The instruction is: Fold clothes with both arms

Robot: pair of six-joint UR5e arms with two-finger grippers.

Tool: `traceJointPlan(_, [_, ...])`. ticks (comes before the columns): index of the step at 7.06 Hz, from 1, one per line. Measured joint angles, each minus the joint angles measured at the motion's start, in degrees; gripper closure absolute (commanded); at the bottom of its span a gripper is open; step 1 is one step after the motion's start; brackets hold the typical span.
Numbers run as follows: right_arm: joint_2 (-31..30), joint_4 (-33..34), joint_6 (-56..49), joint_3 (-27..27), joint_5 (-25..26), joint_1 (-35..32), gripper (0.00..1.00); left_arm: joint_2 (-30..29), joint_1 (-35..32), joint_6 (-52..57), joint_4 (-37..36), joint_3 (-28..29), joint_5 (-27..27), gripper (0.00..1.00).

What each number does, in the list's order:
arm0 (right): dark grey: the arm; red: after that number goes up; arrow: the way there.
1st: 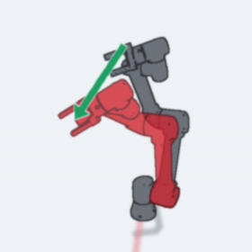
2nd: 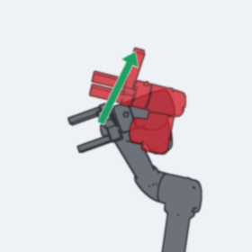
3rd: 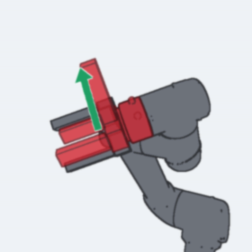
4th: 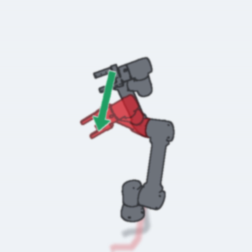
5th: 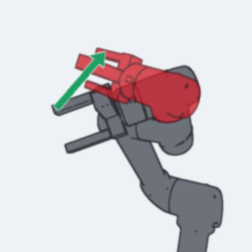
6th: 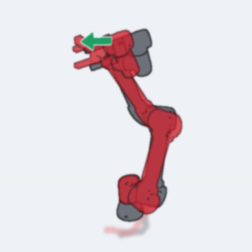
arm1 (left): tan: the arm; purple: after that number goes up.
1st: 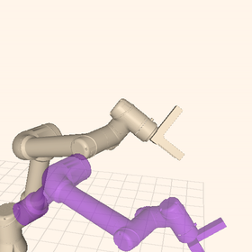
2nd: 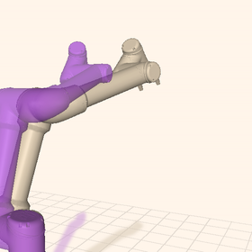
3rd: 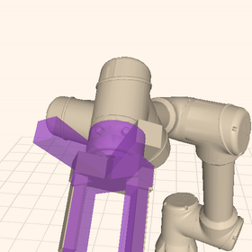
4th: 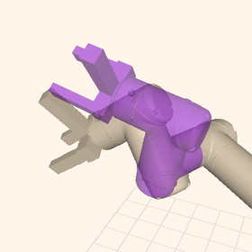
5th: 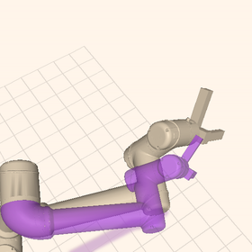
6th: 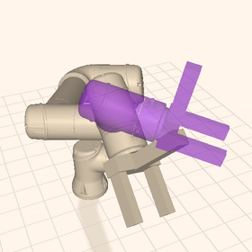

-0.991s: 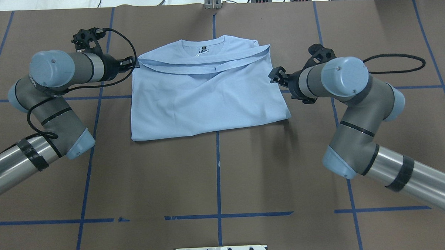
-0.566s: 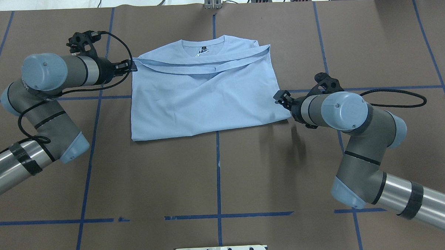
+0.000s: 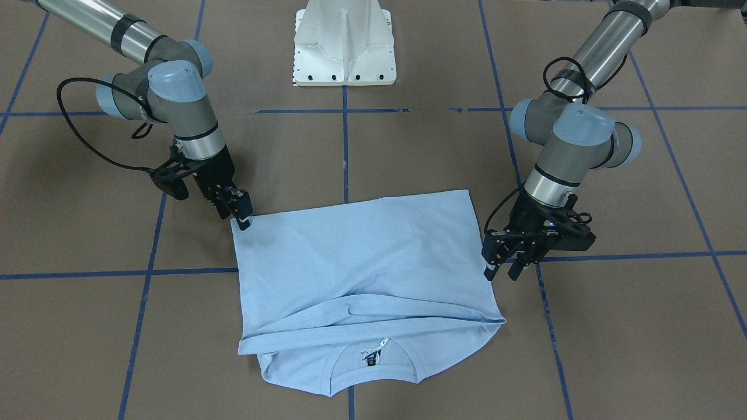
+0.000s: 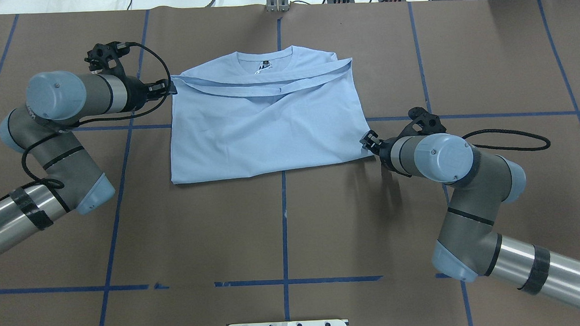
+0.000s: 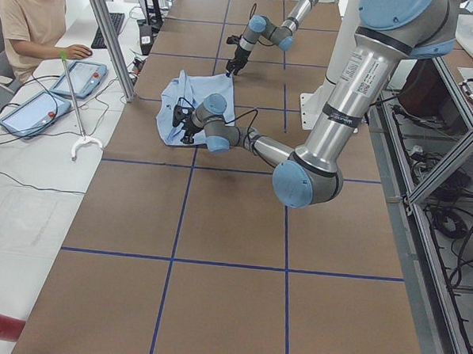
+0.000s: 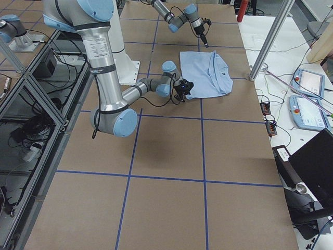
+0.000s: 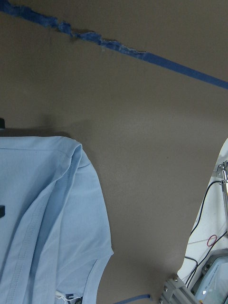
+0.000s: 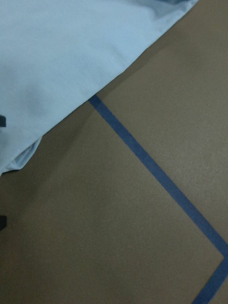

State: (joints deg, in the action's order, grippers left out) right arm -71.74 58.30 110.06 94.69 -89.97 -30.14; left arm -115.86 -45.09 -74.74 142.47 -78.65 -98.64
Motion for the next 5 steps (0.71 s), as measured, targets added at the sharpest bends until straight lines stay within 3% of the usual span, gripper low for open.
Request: traceJointPlan(5, [0.57, 0.12, -0.3, 0.02, -0.95, -0.52, 1.0, 0.1, 0.03, 0.2, 0.02, 0.53, 0.14, 0.38])
